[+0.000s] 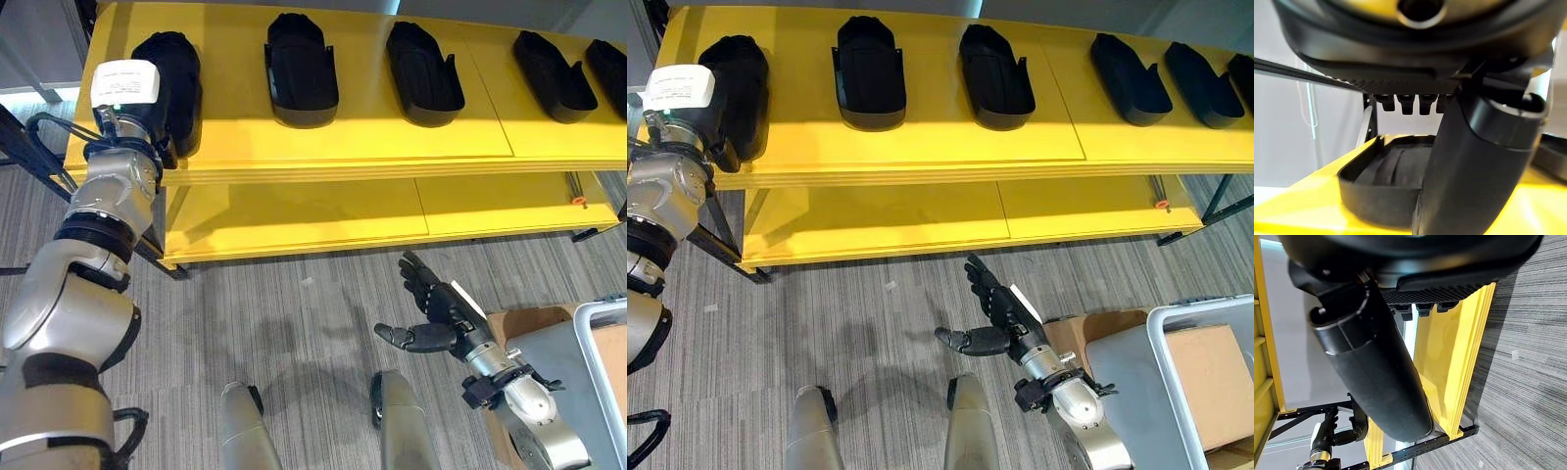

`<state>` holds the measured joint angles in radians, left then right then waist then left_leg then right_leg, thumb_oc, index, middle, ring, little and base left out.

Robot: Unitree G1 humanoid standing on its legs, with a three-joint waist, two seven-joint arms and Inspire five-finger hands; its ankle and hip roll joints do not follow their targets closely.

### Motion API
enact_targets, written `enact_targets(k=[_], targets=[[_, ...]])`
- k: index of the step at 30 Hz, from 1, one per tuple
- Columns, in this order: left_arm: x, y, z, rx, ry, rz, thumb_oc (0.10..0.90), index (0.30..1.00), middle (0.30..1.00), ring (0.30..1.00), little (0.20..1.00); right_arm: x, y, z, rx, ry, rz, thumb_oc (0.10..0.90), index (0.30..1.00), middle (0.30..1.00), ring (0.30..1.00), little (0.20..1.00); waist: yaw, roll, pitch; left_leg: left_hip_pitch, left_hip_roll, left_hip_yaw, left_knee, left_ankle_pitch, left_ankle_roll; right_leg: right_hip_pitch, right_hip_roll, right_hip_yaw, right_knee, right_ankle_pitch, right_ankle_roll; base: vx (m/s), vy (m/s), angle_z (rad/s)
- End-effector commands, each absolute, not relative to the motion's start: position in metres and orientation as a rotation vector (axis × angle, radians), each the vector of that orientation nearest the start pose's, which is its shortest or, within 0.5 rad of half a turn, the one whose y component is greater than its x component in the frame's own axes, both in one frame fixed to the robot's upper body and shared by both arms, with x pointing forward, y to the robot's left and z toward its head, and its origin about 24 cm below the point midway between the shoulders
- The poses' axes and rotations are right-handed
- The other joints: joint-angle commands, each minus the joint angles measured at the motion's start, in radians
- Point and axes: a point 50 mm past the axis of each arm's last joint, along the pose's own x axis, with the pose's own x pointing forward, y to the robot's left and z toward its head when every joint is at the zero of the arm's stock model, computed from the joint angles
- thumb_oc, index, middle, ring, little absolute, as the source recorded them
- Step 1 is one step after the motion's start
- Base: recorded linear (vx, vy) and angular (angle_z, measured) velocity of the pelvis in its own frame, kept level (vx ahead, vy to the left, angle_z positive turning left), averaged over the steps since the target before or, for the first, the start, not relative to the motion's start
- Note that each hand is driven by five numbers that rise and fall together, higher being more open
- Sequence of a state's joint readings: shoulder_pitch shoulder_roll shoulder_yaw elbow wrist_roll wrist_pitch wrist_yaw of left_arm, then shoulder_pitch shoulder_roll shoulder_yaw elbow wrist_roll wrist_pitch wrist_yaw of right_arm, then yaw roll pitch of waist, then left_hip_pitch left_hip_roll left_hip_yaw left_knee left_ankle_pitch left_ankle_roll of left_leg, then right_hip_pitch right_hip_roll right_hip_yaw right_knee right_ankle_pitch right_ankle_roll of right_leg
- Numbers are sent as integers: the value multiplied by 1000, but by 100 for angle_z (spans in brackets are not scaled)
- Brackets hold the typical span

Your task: Move parts from the plastic box to the shelf.

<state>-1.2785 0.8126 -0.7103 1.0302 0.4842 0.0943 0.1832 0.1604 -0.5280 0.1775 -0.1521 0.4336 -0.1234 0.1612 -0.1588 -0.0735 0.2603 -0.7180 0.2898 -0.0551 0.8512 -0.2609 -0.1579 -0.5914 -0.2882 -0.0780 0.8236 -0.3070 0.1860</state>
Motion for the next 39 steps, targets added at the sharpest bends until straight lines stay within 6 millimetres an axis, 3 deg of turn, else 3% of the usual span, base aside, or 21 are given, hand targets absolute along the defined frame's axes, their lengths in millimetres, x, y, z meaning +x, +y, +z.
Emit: enact_targets(k=[1, 4, 5, 6, 8, 9, 11, 12, 14, 15, 18, 20, 22, 23, 24, 32, 39], targets=[[379, 282, 348, 1566, -331, 601, 900, 1000, 1000, 1000, 1000, 218, -203, 92, -73, -207, 320, 900, 1000, 1000, 1000, 1000, 8, 16, -58, 39, 5, -6, -13, -28, 59, 72, -13, 23, -18, -29, -50, 0, 0, 0], [370, 285, 352, 1507, -400, 619, 900, 1000, 1000, 1000, 1000, 218, -205, 91, -79, -201, 309, 900, 1000, 1000, 1000, 1000, 20, 17, -58, 38, 2, -9, -17, -27, 57, 73, -12, 21, -15, -35, -54, -27, -4, 0], [367, 286, 353, 1491, -421, 624, 900, 1000, 1000, 1000, 1000, 217, -206, 90, -81, -200, 305, 900, 1000, 1000, 1000, 1000, 23, 19, -57, 27, -1, -9, -28, 3, 63, 62, -12, 16, -22, -12, -61, 0, 0, 0], [367, 287, 352, 1491, -418, 624, 900, 1000, 1000, 1000, 1000, 217, -206, 90, -82, -197, 306, 900, 1000, 1000, 1000, 1000, 22, 19, -60, 36, 1, -11, -19, -24, 57, 72, -12, 19, -16, -34, -55, 0, 0, 0], [358, 289, 354, 1467, -461, 634, 900, 1000, 1000, 1000, 1000, 217, -207, 89, -85, -192, 293, 900, 1000, 1000, 1000, 1000, 30, 20, -60, 34, 0, -12, -20, -25, 56, 71, -14, 14, -13, -36, -57, -5, -24, 5], [349, 291, 354, 1428, -512, 642, 900, 1000, 1000, 1000, 1000, 217, -209, 89, -81, -198, 279, 900, 1000, 1000, 1000, 1000, 45, 16, -53, 21, -5, -13, -30, 3, 62, 59, -14, 8, -15, -16, -67, -6, -23, 5], [339, 296, 348, 1400, -544, 650, 900, 1000, 1000, 1000, 1000, 216, -211, 88, -91, -192, 269, 900, 1000, 1000, 1000, 1000, 50, 19, -57, 28, -6, -17, -21, -26, 55, 66, -14, 10, -5, -42, -62, -9, -12, 4], [338, 297, 347, 1398, -543, 652, 900, 1000, 1000, 1000, 1000, 216, -211, 88, -93, -192, 271, 900, 1000, 1000, 1000, 1000, 49, 22, -53, 19, -7, -15, -28, 0, 61, 56, -14, 7, -9, -21, -68, -94, -1, 11], [317, 303, 329, 1365, -592, 658, 900, 1000, 1000, 1000, 1000, 215, -215, 87, -101, -188, 236, 900, 1000, 1000, 1000, 1000, 71, 20, -49, 13, -11, -21, -23, -1, 62, 51, -14, 6, -3, -26, -75, -13, -8, 10], [308, 306, 322, 1369, -598, 661, 900, 1000, 1000, 1000, 1000, 215, -217, 87, -104, -185, 225, 900, 1000, 1000, 1000, 1000, 77, 20, -51, 23, -12, -22, -15, -30, 56, 61, -13, 9, 3, -49, -70, 0, 0, 0], [281, 308, 291, 1315, -620, 633, 900, 1000, 1000, 1000, 1000, 217, -222, 91, -111, -197, 187, 900, 1000, 1000, 1000, 1000, 104, 21, -41, 19, -18, -21, -25, -6, 64, 54, -14, 6, -1, -31, -81, -33, 4, 1], [273, 308, 283, 1296, -626, 623, 900, 1000, 1000, 1000, 1000, 218, -222, 90, -110, -195, 185, 900, 1000, 1000, 1000, 1000, 101, 25, -45, 29, -17, -22, -16, -33, 59, 63, -14, 9, 5, -51, -77, 70, -1, 1], [265, 305, 271, 1273, -629, 596, 900, 1000, 1000, 1000, 1000, 219, -223, 92, -110, -203, 173, 900, 1000, 1000, 1000, 1000, 110, 27, -38, 20, -22, -20, -23, -9, 66, 51, -16, 6, 5, -32, -84, -14, 12, 7], [264, 306, 270, 1272, -626, 597, 900, 1000, 1000, 1000, 1000, 219, -223, 92, -111, -201, 176, 900, 1000, 1000, 1000, 1000, 108, 28, -44, 30, -21, -22, -18, -33, 61, 60, -15, 9, 8, -51, -79, -116, 18, 7], [256, 297, 253, 1216, -643, 548, 900, 1000, 1000, 1000, 1000, 220, -223, 94, -105, -217, 165, 900, 1000, 1000, 1000, 1000, 118, 28, -37, 24, -26, -18, -32, -4, 68, 51, -17, 3, 0, -26, -86, -23, 7, 6], [249, 274, 239, 1291, -690, 469, 900, 1000, 1000, 1000, 1000, 221, -221, 99, -115, -243, 167, 900, 1000, 1000, 1000, 1000, 120, 25, -36, 30, -31, -19, -37, -22, 65, 58, -18, 3, -4, -35, -82, 0, -2, 1], [264, 249, 234, 1416, -721, 361, 900, 1000, 1000, 1000, 1000, 223, -221, 103, -140, -263, 159, 900, 1000, 1000, 1000, 1000, 110, 26, -31, 17, -28, -16, -42, 6, 72, 42, -19, 3, -6, -17, -87, -31, 6, -1]])
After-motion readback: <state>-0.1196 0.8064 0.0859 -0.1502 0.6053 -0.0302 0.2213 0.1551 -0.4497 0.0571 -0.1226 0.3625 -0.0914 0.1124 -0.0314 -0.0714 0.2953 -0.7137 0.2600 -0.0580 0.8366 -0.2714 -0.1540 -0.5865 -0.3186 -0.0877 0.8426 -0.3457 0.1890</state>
